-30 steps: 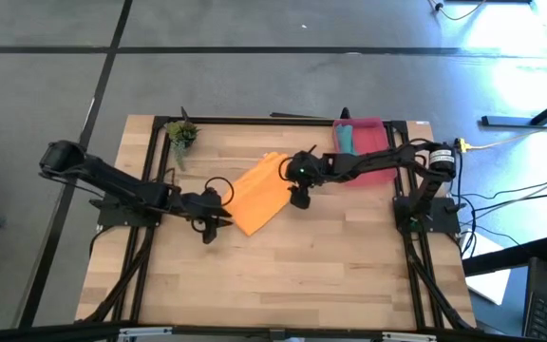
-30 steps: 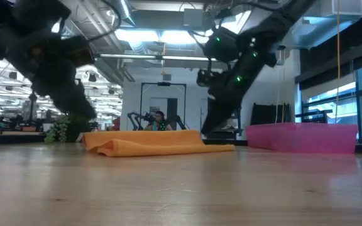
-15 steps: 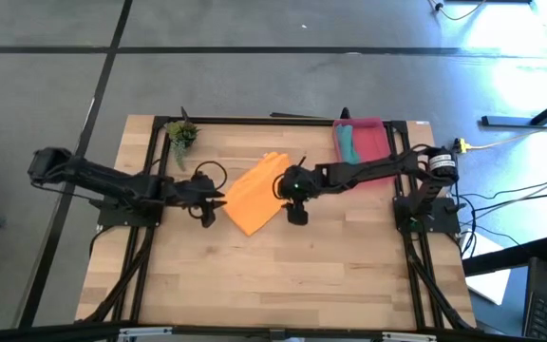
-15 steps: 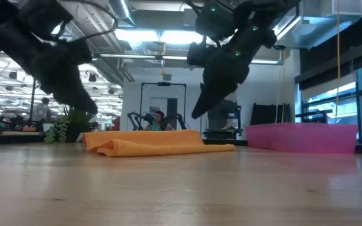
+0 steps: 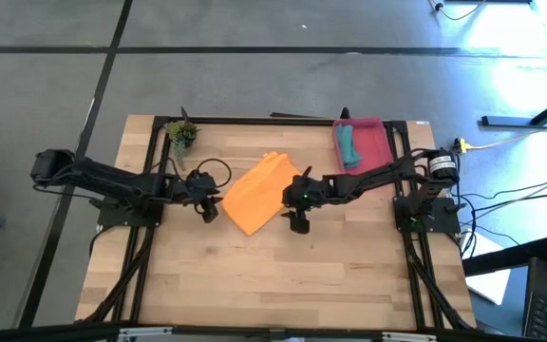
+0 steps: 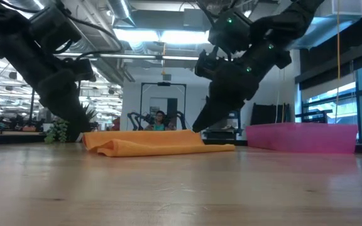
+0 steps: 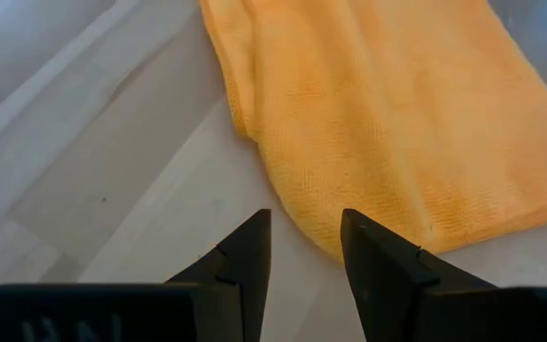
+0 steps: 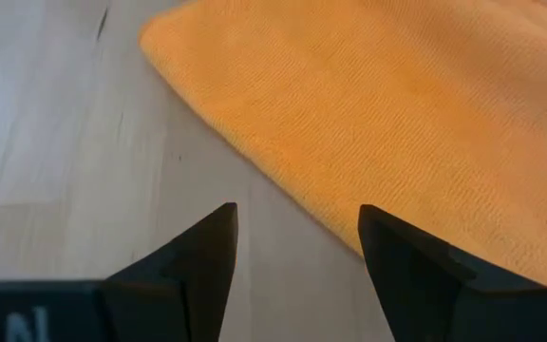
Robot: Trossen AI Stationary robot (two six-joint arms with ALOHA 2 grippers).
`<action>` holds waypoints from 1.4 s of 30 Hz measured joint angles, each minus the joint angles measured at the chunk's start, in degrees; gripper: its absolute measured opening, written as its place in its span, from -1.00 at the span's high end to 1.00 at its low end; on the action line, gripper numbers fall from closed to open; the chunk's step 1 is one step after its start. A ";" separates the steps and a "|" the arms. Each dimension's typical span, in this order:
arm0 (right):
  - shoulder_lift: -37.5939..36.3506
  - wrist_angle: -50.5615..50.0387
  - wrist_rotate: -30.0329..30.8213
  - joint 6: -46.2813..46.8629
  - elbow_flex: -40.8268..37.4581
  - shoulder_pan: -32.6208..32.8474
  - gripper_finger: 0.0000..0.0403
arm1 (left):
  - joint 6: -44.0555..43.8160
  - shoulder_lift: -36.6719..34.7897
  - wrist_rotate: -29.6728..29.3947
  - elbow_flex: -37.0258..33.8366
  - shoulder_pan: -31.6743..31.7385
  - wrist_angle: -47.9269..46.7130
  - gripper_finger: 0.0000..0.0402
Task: Roll microfiber towels into tight, uniform cylinder then place into a basket
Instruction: Roll the yellow microfiber cloth on the table
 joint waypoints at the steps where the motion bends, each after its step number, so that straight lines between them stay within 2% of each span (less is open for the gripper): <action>1: 0.01 1.34 0.00 0.00 -0.59 0.00 -0.10 | -0.04 0.30 -0.01 0.01 0.00 0.23 0.40; 18: 0.07 7.30 2.79 0.01 -5.51 -0.78 -0.10 | -1.35 1.99 -3.17 0.02 -0.02 0.16 0.40; 22: 0.07 7.63 5.48 0.99 -6.39 -2.37 -0.10 | -1.33 4.27 -3.42 0.02 -0.02 2.11 0.40; 29: 0.07 9.68 6.06 4.17 -8.75 -5.55 -0.10 | 3.18 9.38 -3.88 0.02 -0.07 8.04 0.40; 36: 0.07 10.22 6.15 5.92 -9.32 -8.44 -0.10 | 2.94 11.90 0.56 0.02 -0.11 10.75 0.40; 42: 0.07 10.32 6.18 5.90 -9.32 -10.18 -0.10 | 1.47 14.31 2.14 0.02 -1.95 10.84 0.40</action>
